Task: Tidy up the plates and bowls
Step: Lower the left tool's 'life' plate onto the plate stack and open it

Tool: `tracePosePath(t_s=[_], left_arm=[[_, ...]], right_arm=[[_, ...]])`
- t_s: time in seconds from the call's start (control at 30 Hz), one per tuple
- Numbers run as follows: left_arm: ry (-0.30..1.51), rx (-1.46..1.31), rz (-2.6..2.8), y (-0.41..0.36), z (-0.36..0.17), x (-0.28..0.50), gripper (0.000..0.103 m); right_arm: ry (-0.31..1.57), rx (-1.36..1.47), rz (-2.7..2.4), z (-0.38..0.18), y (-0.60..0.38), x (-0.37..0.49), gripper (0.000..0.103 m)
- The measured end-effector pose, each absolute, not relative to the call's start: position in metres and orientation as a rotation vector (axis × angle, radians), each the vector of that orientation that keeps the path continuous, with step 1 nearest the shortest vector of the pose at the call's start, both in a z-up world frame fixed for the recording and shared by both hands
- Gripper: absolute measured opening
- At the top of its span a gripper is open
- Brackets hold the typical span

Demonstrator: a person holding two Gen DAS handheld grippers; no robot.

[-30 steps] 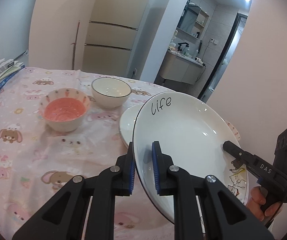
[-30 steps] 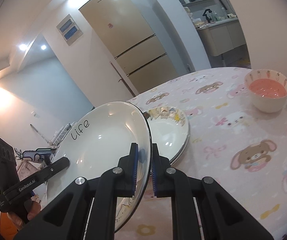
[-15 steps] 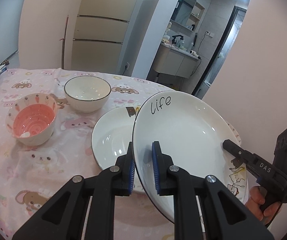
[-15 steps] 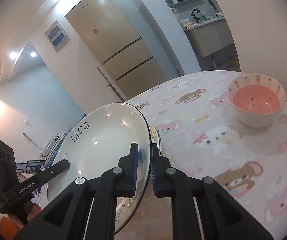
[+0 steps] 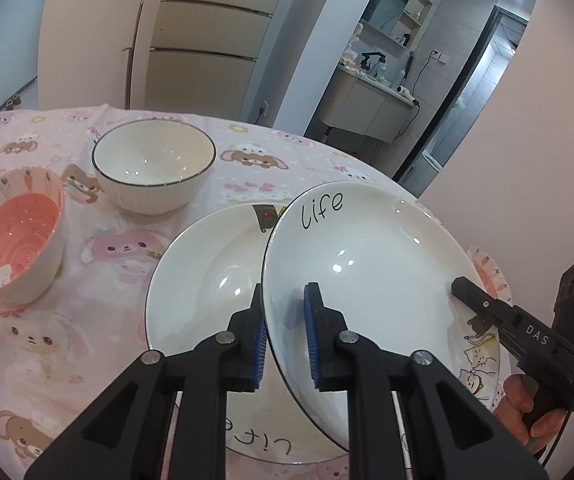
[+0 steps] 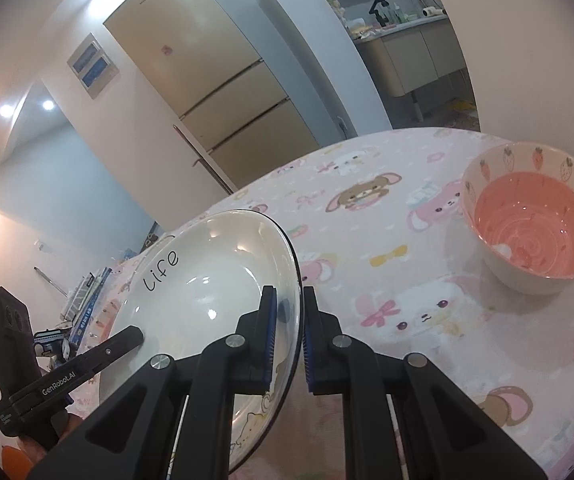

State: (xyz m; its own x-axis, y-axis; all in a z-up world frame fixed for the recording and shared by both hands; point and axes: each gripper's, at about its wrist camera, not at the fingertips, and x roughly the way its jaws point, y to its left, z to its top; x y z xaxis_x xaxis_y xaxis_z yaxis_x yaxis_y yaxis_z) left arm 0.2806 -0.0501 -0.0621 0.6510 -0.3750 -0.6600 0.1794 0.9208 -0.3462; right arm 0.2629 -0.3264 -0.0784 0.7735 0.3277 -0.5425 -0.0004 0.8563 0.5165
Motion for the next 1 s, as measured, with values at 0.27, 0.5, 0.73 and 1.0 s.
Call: tracePosePath(t_s=[0.27,0.5,0.73,1.0], left_arm=[[0.835,-0.264,-0.278,-0.045,-0.08,0.287,0.017],[0.84,-0.251,-0.268,-0.045,-0.084,0.29,0.019],[0.829,-0.201,-0.241,-0.05,-0.086,0.291,0.021],[0.831,-0.108,-0.199,-0.057,-0.093,0.292,0.02]], right_arm=[[0.713,0.506,0.185,-0.091,-0.319,0.273,0.013],[0.705,0.48,0.183,-0.091,-0.317,0.273,0.013],[0.715,0.472,0.193,-0.089,-0.315,0.275,0.012],[0.806,0.546,0.277,-0.098,-0.316,0.294,0.013]])
